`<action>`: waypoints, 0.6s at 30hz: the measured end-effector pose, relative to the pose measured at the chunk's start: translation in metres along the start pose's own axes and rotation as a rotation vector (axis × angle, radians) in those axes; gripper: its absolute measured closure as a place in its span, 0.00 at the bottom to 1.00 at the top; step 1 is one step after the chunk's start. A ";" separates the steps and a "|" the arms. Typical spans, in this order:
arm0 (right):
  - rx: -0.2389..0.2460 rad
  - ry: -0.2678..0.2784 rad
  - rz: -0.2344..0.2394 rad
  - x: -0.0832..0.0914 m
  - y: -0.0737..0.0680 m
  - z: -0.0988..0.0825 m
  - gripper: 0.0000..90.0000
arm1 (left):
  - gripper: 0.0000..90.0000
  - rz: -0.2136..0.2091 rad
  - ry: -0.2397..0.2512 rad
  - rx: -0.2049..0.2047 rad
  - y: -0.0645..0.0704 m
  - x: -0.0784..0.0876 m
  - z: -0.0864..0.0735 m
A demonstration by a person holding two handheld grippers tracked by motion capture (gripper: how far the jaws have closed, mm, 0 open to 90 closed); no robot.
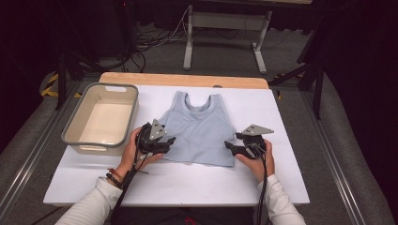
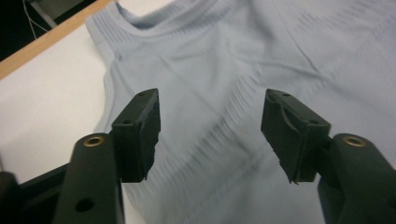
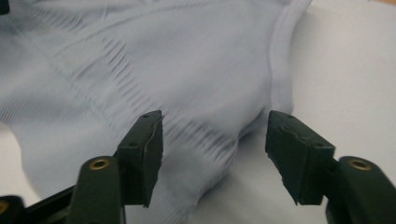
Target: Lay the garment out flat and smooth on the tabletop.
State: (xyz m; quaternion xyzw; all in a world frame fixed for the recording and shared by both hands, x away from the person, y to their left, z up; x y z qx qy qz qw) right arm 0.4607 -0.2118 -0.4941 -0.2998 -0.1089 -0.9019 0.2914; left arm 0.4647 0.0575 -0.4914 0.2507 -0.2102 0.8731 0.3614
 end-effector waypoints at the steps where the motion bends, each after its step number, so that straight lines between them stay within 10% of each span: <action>1: 0.001 -0.010 0.009 0.000 -0.002 -0.004 0.40 | 0.42 -0.001 -0.014 -0.005 0.001 0.001 -0.004; 11: -0.041 -0.085 0.054 0.000 -0.010 -0.030 0.39 | 0.34 -0.065 -0.105 0.011 0.007 0.008 -0.039; 18: -0.034 -0.090 0.102 0.002 -0.021 -0.030 0.71 | 0.35 -0.131 -0.138 0.059 0.011 0.015 -0.053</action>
Point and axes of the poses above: each handheld gripper's, and its own axes: x roughly backward along the jaws, z roughly out of its top, y roughly to its right, the point moved 9 cm from there along -x, roughly forward along the jaws, and after that the axes turned 1 degree about -z, right-handed, at the moved point
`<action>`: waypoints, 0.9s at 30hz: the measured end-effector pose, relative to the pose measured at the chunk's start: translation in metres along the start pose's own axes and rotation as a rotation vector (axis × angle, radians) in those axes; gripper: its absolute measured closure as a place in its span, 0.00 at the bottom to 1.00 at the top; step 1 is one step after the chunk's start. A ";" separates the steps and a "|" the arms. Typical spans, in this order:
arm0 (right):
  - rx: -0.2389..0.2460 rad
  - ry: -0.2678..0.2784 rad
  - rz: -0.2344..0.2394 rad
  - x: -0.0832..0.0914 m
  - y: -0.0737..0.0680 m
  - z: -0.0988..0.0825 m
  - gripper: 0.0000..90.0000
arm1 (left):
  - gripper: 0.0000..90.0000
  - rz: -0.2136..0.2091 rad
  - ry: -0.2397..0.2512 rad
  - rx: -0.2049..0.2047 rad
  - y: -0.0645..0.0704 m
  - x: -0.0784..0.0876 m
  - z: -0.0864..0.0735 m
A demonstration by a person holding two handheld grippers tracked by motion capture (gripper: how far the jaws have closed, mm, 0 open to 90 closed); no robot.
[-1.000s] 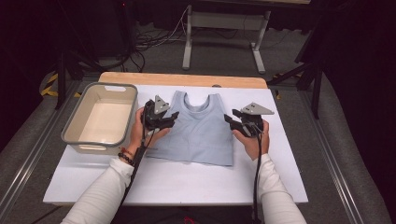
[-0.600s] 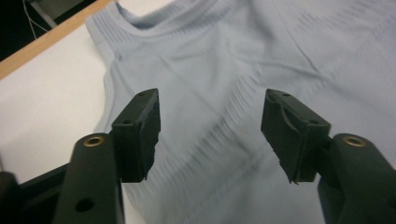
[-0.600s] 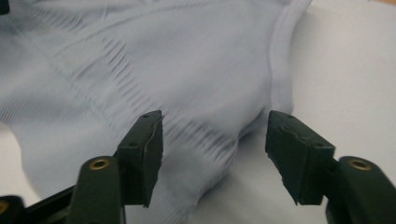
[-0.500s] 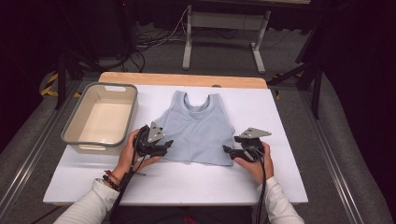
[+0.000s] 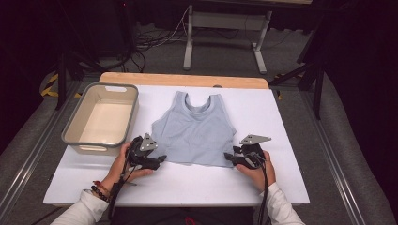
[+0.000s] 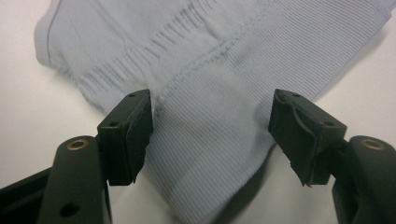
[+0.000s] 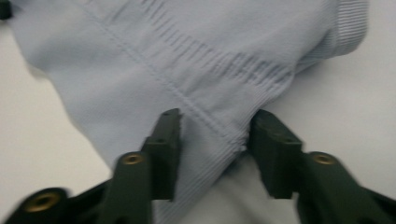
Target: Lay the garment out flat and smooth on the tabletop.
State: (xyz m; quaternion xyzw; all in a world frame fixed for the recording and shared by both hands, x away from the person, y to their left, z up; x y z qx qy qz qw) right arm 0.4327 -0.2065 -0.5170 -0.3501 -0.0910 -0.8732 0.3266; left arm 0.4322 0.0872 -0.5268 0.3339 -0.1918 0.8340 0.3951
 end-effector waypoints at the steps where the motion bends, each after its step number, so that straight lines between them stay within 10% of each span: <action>1: -0.004 0.003 0.003 0.000 -0.002 0.000 0.76 | 0.38 -0.016 -0.001 0.007 0.000 0.001 -0.001; 10: 0.002 0.009 0.015 0.003 -0.008 0.000 0.94 | 0.89 -0.021 -0.009 -0.044 0.006 0.005 -0.001; 27: -0.007 0.067 -0.013 0.042 -0.020 -0.015 0.94 | 0.91 -0.046 0.011 -0.168 0.053 0.025 -0.008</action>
Point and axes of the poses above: each handheld gripper's, and its own axes: x roughly backward along the jaws, z roughly out of its top, y roughly to its right, the point moved 9 cm from there along -x, roughly forward along the jaws, and after that the axes turned 1 degree about -z, right-handed, at the moved point
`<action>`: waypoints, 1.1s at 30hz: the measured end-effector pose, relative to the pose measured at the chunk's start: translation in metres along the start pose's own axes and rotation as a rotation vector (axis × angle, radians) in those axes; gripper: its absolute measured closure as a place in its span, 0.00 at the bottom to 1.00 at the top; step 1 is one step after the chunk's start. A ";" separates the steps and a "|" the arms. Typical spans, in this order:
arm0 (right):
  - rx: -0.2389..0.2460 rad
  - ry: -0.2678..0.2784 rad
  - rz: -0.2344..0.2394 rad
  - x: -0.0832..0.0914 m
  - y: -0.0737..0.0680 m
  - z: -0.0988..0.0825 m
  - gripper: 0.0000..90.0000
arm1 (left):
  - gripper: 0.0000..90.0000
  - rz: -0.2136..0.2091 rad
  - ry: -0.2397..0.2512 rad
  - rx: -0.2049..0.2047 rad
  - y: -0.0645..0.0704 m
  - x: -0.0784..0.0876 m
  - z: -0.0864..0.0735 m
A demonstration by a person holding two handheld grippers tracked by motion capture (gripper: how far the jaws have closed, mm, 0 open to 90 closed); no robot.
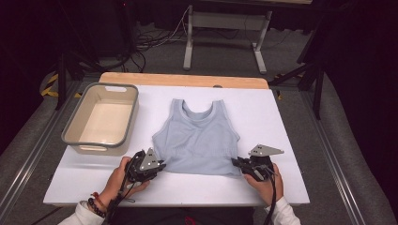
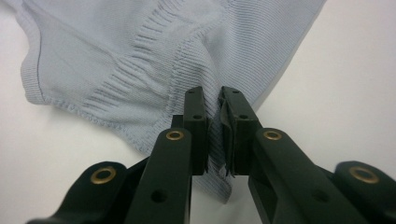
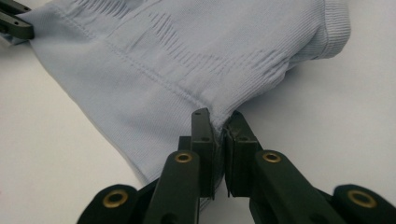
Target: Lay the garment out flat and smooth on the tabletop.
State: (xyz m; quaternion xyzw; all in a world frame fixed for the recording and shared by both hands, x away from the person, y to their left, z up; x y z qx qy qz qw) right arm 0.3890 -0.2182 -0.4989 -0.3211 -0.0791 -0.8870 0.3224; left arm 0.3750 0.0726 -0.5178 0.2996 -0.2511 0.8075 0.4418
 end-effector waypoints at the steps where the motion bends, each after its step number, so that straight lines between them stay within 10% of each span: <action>1: 0.003 0.004 -0.005 0.002 -0.001 -0.001 0.94 | 0.91 0.003 -0.002 -0.005 0.002 0.001 -0.001; 23: 0.068 0.000 -0.093 0.000 -0.004 -0.013 0.77 | 0.73 0.008 0.063 0.010 0.003 0.007 -0.001; 33: 0.130 0.069 -0.131 0.007 -0.004 -0.004 0.66 | 0.59 0.009 0.186 0.000 -0.004 0.025 0.007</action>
Point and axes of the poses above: each handheld gripper's, and its own axes: x roughly backward along the jaws, z roughly out of its top, y roughly to its right, the point moved 9 cm from there along -x, roughly forward along the jaws, and after that the axes turned 1 degree about -z, right-handed, at the moved point
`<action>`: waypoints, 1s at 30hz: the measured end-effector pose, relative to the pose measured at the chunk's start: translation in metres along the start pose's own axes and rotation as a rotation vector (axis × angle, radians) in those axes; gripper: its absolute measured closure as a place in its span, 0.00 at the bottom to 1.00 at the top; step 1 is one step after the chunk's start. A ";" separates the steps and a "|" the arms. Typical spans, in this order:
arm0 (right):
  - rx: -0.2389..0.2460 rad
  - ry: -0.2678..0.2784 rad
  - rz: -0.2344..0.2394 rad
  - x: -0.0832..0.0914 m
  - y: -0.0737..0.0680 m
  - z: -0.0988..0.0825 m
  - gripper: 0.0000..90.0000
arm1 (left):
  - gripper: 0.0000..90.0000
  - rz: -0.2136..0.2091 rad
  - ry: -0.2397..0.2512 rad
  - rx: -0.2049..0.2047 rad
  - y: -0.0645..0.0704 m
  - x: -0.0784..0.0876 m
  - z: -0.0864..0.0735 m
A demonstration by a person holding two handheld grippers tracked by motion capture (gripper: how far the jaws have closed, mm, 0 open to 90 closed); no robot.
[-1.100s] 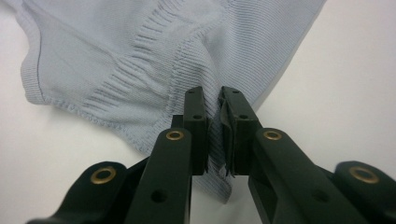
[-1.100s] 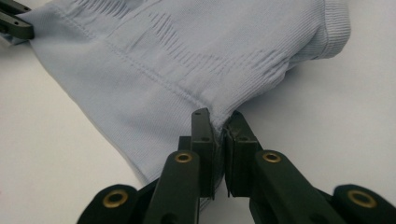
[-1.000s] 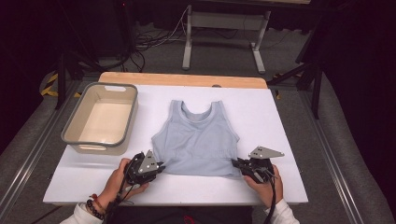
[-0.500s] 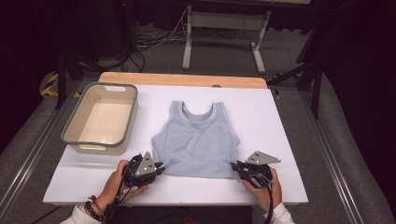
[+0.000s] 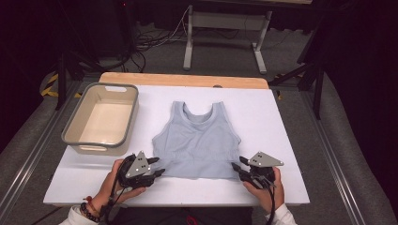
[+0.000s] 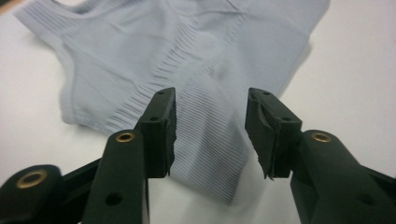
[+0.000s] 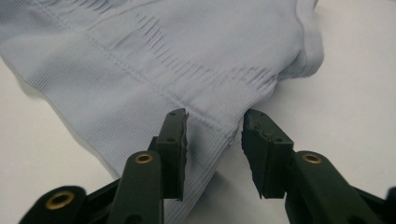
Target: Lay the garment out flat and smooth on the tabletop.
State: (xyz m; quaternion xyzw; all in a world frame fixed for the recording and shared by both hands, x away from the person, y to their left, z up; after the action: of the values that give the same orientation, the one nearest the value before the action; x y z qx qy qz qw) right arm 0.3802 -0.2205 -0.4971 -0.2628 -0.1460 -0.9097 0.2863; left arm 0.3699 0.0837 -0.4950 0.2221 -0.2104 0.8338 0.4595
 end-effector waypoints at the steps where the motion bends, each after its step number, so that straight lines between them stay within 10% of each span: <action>1: 0.012 0.019 -0.004 0.002 0.000 0.003 0.65 | 0.58 0.001 0.014 -0.003 -0.001 0.001 0.002; 17: 0.067 0.226 0.001 0.015 0.000 0.036 0.36 | 0.32 0.061 0.160 -0.012 -0.016 0.023 0.013; 30: 0.075 0.304 -0.011 0.021 -0.002 0.043 0.15 | 0.13 0.045 0.178 0.006 -0.013 0.026 0.000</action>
State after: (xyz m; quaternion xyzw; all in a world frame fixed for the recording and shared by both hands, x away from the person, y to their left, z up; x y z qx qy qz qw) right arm 0.3817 -0.2106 -0.4507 -0.1102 -0.1365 -0.9345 0.3097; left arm 0.3682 0.1073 -0.4780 0.1437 -0.1712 0.8610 0.4568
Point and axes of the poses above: each handheld gripper's, and its own axes: x roughly backward along the jaws, z roughly out of its top, y roughly to its right, the point moved 9 cm from there along -x, roughly forward along the jaws, and after that the axes turned 1 degree about -z, right-handed, at the moved point
